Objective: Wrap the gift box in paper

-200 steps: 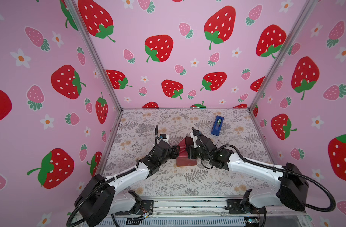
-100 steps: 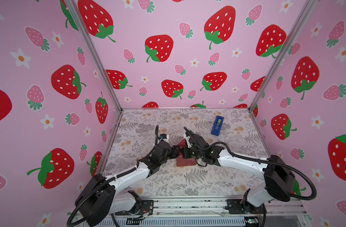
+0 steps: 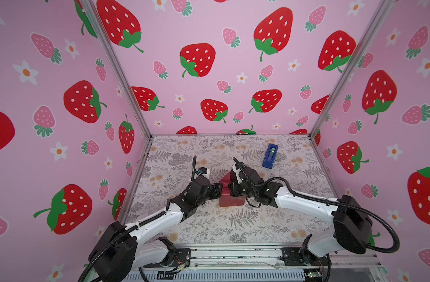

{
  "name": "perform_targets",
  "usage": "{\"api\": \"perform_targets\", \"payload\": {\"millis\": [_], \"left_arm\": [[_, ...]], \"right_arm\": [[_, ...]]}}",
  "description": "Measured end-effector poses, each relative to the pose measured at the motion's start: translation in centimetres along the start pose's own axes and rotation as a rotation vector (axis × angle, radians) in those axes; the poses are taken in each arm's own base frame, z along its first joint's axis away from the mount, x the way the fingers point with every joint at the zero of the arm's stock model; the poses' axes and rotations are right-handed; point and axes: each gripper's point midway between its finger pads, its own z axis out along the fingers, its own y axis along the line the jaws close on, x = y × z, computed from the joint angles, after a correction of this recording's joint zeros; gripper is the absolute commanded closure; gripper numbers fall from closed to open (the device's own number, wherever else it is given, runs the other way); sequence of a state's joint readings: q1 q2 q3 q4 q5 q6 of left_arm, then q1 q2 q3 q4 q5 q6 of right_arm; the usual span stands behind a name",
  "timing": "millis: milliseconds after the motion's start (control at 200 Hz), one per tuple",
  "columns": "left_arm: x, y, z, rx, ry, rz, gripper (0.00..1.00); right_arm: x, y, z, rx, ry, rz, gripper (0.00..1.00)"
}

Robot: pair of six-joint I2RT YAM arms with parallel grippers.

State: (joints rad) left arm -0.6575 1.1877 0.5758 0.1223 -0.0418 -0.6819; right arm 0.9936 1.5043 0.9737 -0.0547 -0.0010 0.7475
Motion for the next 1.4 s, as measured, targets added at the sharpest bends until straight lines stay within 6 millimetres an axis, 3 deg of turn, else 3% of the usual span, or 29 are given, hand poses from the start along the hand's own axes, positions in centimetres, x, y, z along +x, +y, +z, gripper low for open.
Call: {"api": "perform_targets", "payload": {"millis": [310, 505, 655, 865, 1026, 1126, 1296, 1401], "left_arm": [[0.2, -0.5, 0.6, 0.028, 0.009, -0.004, 0.38], [0.2, -0.5, 0.6, 0.029, 0.008, -0.005, 0.39], [0.2, -0.5, 0.6, 0.027, 0.009, -0.006, 0.39], [0.2, -0.5, 0.6, 0.028, 0.008, -0.008, 0.39], [0.2, -0.5, 0.6, 0.029, 0.008, -0.009, 0.39], [0.2, -0.5, 0.6, 0.029, 0.008, -0.012, 0.39], [0.2, -0.5, 0.6, 0.029, 0.008, -0.016, 0.39], [0.2, -0.5, 0.7, 0.03, 0.011, -0.018, 0.39]], "right_arm": [[-0.3, 0.1, -0.1, 0.0, -0.002, -0.01, 0.92], [-2.1, 0.6, 0.8, -0.001, -0.02, -0.018, 0.92], [-2.2, -0.3, 2.2, 0.021, -0.007, -0.022, 0.93], [-2.9, -1.5, 1.9, 0.077, -0.016, -0.033, 0.94], [-2.9, -2.5, 0.3, 0.128, -0.01, -0.046, 0.94], [-3.8, -2.1, -1.5, 0.119, -0.035, -0.054, 0.94], [-7.1, -1.6, -6.4, 0.085, -0.155, -0.036, 0.89], [-8.8, -3.2, -9.8, 0.108, -0.259, -0.005, 0.8]]}}
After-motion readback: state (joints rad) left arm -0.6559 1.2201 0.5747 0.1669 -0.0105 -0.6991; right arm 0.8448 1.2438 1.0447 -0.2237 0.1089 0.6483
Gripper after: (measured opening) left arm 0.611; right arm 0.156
